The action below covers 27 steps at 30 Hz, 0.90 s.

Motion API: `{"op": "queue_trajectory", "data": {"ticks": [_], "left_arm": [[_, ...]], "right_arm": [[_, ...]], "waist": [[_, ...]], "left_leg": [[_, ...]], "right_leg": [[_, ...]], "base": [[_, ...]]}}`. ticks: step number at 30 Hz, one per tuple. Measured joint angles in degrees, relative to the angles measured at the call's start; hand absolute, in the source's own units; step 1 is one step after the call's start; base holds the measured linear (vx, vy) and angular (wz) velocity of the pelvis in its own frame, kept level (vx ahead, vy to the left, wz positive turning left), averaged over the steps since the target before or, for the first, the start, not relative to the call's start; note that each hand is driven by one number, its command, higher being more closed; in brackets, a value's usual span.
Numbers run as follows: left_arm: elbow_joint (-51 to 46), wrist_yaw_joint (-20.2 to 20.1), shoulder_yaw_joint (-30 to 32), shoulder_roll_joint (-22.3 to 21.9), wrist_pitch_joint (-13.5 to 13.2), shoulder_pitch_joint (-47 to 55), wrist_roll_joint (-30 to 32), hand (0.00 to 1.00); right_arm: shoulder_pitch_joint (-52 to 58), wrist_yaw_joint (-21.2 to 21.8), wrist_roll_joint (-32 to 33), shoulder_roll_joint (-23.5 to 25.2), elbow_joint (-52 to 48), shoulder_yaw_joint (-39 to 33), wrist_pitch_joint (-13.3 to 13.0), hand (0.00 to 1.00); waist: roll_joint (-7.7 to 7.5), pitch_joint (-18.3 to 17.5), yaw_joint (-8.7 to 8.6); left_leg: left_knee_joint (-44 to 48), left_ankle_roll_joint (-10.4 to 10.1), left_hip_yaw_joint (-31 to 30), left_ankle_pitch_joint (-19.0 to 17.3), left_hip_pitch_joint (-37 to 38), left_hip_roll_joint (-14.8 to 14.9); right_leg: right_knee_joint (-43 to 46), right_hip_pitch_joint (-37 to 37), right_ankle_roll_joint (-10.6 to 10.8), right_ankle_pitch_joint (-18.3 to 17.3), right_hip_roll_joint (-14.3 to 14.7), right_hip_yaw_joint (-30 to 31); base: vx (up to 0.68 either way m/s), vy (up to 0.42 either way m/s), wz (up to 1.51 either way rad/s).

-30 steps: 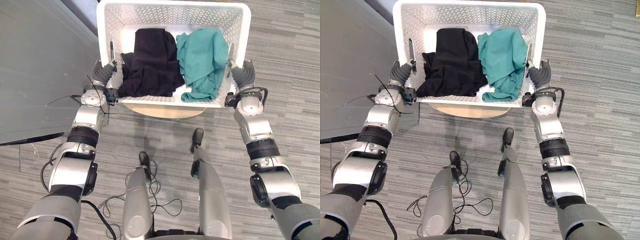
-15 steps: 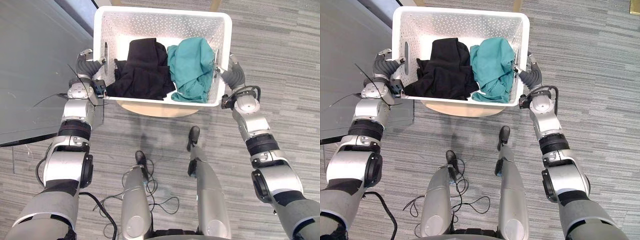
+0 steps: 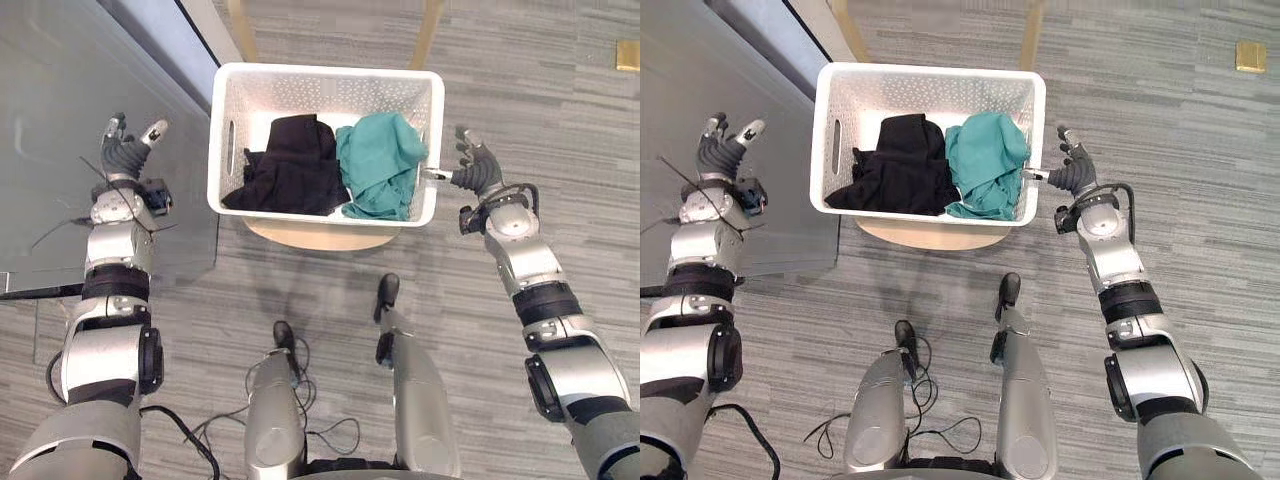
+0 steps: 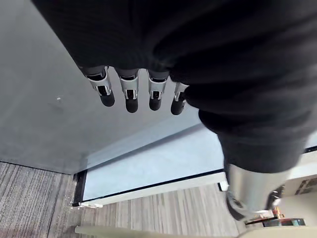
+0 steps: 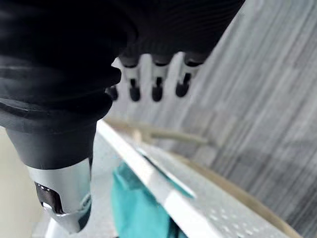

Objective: Pick up the laundry basket with both hands and put the clothes into the washing machine.

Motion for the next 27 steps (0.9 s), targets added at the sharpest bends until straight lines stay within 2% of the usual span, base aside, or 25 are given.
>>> {"op": "queue_trajectory", "data": {"ticks": [5, 8, 9, 11, 15, 17, 19, 20, 22, 24, 27], "left_arm": [[-10.24, 0.54, 1.20, -0.09, -0.56, 6.95, -0.16, 0.00], [-20.69, 1.90, 3.68, -1.65, -2.38, 15.12, -0.11, 0.00], [-24.21, 2.59, 5.35, -3.66, -2.95, 18.87, 0.00, 0.00], [-27.63, 3.31, 7.06, -7.92, -3.67, 25.37, 0.33, 0.00], [-33.14, 3.75, 10.86, -18.65, -4.26, 39.57, 1.66, 0.00], [-33.63, 3.62, 12.38, -24.59, -4.65, 47.30, 1.61, 0.00], [-33.56, 3.48, 12.93, -27.81, -4.65, 51.49, 1.62, 0.00], [-33.34, 3.17, 12.87, -30.93, -4.65, 55.01, 1.47, 0.00], [-32.31, 2.05, 12.67, -34.24, -4.66, 58.68, 1.08, 0.00], [-28.89, 1.61, 12.19, -36.64, -4.76, 60.70, 1.26, 0.00], [-15.59, -0.34, 11.56, -37.23, -4.16, 60.54, 1.41, 0.00]], "right_arm": [[7.28, 0.15, -0.04, -0.98, -7.08, -3.73, 0.30, 0.00], [14.88, 0.12, -0.09, -0.70, -12.79, -8.89, 0.25, 0.00], [18.60, 0.10, -0.09, -0.22, -14.18, -11.22, 0.14, 0.00], [24.78, 0.06, -0.23, 1.95, -14.44, -14.98, -0.17, 0.00], [37.40, 0.25, -2.46, 9.29, -13.74, -23.08, -0.27, 0.00], [44.20, 0.92, -3.16, 14.37, -11.37, -27.41, -0.30, 0.00], [48.12, 1.34, -4.30, 17.22, -10.70, -28.97, -0.30, 0.00], [52.13, 1.29, -5.30, 19.79, -10.71, -29.45, -0.29, 0.00], [55.76, 1.38, -6.41, 22.44, -10.71, -29.44, -0.30, 0.00], [58.49, 1.39, -6.53, 24.80, -10.11, -29.41, -0.33, 0.00], [58.97, 1.52, -6.94, 26.85, -2.09, -29.13, -0.24, 0.00]], "waist": [[-0.15, -0.09, -0.13], [-0.09, -0.21, -0.06], [-0.12, -0.63, -0.08], [-0.06, -3.74, -0.16], [-0.11, -7.60, -0.33], [-0.06, -10.42, -0.22], [-0.08, -11.77, -0.25], [-0.20, -13.14, -0.14], [-0.34, -15.03, -0.18], [-0.37, -16.30, -0.09], [-0.67, -19.03, -0.12]], "left_leg": [[-2.57, 0.10, -0.21, 0.94, 3.99, -1.03], [-3.67, 0.17, -0.38, 1.22, 6.63, -1.87], [-4.14, 0.17, -0.48, 1.22, 7.82, -2.13], [-5.28, 0.61, -1.28, 1.53, 8.31, -3.01], [-7.77, 0.80, -2.08, 1.46, 12.60, -4.05], [-9.69, 1.76, -2.10, 1.17, 15.16, -4.76], [-10.58, 2.64, -1.85, 0.64, 16.75, -5.04], [-11.25, 2.76, -1.65, 0.58, 18.24, -5.40], [-11.57, 2.91, -0.81, 0.49, 20.04, -5.63], [-12.39, 3.07, 0.13, 0.39, 21.93, -5.70], [-13.77, 3.07, 1.12, 0.37, 24.85, -5.60]], "right_leg": [[1.28, 2.60, 0.10, -1.55, -0.99, -0.62], [2.91, 4.14, 0.52, -2.78, -1.60, -0.63], [3.57, 4.95, 0.71, -3.46, -1.92, -0.69], [4.05, 4.98, 1.12, -3.99, -2.21, -0.79], [2.54, 9.18, 2.08, -4.87, -2.70, -0.99], [-0.72, 12.43, 2.65, -4.15, -2.72, -1.23], [-2.51, 14.51, 3.06, -3.41, -2.74, -1.26], [-3.83, 16.49, 3.36, -2.90, -2.95, -1.28], [-4.69, 18.17, 3.59, -2.71, -3.12, -1.08], [-5.14, 19.93, 3.65, -2.70, -3.27, -0.98], [-5.70, 22.07, 4.21, -3.15, -3.16, -0.79]], "base": [[0.01, 0.012, 0.07], [0.05, 0.017, 0.05], [0.04, 0.019, 0.10], [0.06, 0.010, 0.12], [0.05, 0.034, 0.08], [0.03, 0.064, 0.02], [0.01, 0.071, -0.03], [0.01, 0.084, -0.04], [0.03, 0.075, -0.09], [0.03, 0.053, -0.10], [0.04, 0.028, -0.09]]}}
